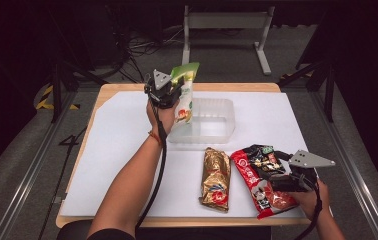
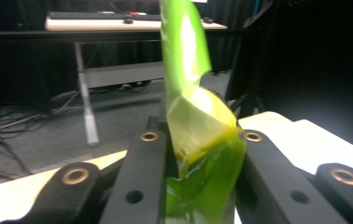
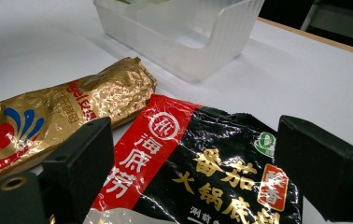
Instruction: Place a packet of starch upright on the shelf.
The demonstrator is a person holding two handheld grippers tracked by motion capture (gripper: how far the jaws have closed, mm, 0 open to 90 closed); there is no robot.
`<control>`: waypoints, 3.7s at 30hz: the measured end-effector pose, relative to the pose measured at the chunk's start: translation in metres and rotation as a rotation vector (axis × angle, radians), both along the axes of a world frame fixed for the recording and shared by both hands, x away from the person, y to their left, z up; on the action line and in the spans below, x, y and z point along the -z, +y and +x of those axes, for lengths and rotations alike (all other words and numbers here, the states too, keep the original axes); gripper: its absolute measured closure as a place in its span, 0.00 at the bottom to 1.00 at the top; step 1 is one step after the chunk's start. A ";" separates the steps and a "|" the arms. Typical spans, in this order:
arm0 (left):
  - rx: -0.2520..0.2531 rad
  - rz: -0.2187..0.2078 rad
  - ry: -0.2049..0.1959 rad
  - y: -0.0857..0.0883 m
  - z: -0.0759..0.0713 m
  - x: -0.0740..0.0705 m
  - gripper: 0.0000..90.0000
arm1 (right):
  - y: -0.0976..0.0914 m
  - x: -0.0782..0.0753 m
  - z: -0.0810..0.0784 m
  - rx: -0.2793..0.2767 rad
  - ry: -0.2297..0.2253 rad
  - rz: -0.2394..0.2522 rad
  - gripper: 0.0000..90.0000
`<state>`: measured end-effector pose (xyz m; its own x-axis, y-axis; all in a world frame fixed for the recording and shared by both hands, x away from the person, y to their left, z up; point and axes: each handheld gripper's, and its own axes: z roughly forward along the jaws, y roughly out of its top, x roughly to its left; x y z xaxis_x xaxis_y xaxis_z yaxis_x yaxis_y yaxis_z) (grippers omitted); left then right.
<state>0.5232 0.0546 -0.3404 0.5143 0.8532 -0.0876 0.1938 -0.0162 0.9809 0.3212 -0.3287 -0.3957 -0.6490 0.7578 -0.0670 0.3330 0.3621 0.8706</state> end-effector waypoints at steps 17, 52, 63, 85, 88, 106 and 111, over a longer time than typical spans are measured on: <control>0.272 0.152 -0.045 0.022 -0.028 0.010 0.63 | 0.002 0.001 0.000 -0.001 0.001 -0.005 0.14; 0.462 0.544 0.160 0.049 -0.056 0.066 1.00 | 0.003 0.003 0.002 0.000 0.013 -0.017 0.14; 0.433 0.637 0.154 0.020 -0.049 0.068 1.00 | 0.004 0.004 0.002 0.000 0.017 -0.019 0.14; 0.461 0.528 0.111 0.037 -0.064 0.051 0.89 | 0.001 0.000 -0.001 0.002 -0.005 -0.008 0.14; 0.482 0.502 0.096 0.044 -0.069 0.046 0.85 | 0.000 0.000 0.001 0.008 -0.003 0.002 0.14; 0.610 0.330 0.171 0.055 -0.086 0.038 0.41 | 0.001 0.000 -0.001 0.011 -0.001 -0.009 0.14; 0.638 0.287 0.279 0.051 -0.093 0.049 0.33 | 0.001 0.000 0.000 0.010 0.000 -0.006 0.14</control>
